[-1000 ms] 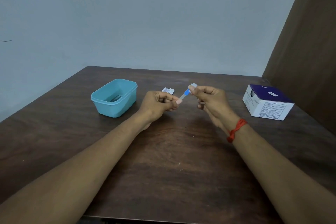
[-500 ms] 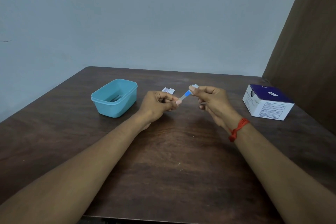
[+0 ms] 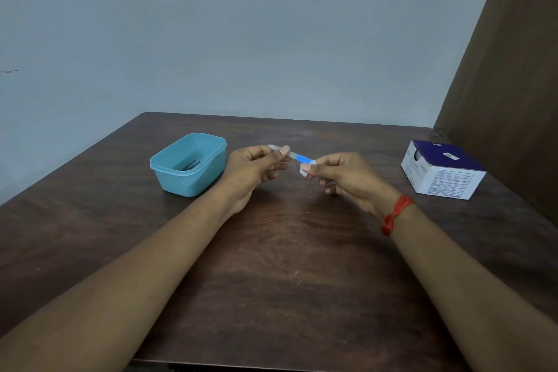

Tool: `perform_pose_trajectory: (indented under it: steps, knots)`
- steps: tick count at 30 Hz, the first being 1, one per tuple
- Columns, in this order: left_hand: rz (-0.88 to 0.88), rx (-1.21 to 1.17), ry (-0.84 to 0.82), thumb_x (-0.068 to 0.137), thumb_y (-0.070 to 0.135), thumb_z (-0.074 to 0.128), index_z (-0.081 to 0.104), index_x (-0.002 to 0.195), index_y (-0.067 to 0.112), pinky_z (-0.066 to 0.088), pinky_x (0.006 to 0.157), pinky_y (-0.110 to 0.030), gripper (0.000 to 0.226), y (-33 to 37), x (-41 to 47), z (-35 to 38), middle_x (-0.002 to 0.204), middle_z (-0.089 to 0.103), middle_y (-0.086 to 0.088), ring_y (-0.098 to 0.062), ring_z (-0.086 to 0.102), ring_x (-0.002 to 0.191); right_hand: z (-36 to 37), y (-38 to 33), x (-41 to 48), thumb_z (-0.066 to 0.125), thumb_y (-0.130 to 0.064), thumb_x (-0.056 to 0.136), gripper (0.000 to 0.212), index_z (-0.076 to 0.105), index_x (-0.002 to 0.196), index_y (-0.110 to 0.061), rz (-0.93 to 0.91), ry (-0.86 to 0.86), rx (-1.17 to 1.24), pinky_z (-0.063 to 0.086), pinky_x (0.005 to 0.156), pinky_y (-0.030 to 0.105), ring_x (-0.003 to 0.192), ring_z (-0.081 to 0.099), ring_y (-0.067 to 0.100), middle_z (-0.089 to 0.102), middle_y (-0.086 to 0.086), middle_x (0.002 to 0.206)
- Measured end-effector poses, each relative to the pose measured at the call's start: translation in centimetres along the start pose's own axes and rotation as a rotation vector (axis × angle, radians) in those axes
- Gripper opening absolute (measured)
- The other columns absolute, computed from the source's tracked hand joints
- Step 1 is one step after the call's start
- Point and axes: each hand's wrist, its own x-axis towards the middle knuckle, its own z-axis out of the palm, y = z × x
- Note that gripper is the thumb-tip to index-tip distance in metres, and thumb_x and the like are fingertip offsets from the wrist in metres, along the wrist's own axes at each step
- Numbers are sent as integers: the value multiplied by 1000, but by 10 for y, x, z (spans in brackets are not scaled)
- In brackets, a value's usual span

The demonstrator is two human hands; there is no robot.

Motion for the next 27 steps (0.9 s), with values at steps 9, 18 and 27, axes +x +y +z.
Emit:
perform_pose_trajectory:
  steps: [9,18,27]
  knots:
    - [64,-13,-29,81,31,80,79,94,8,58,75,-28,27,-7,-2,14,98,78,-13,-21,75,86,11,3,-3,87,-33,74,17,80,72,-18,-160,-100,-262,43,50,19,55,49,6,68,2,65]
    - [74,-87,78,91,25,73,71,106,7,57,69,-24,24,-1,2,9,99,79,-8,-18,76,90,9,6,3,85,-24,78,10,80,83,-17,-224,134,-200,44,50,19,61,56,2,77,0,82]
    - [54,164,49,86,16,77,76,90,19,60,54,-26,5,-11,-2,15,79,77,-7,-30,76,69,7,6,9,72,-18,91,8,78,89,-23,-280,241,-102,45,49,19,54,50,2,76,-5,78]
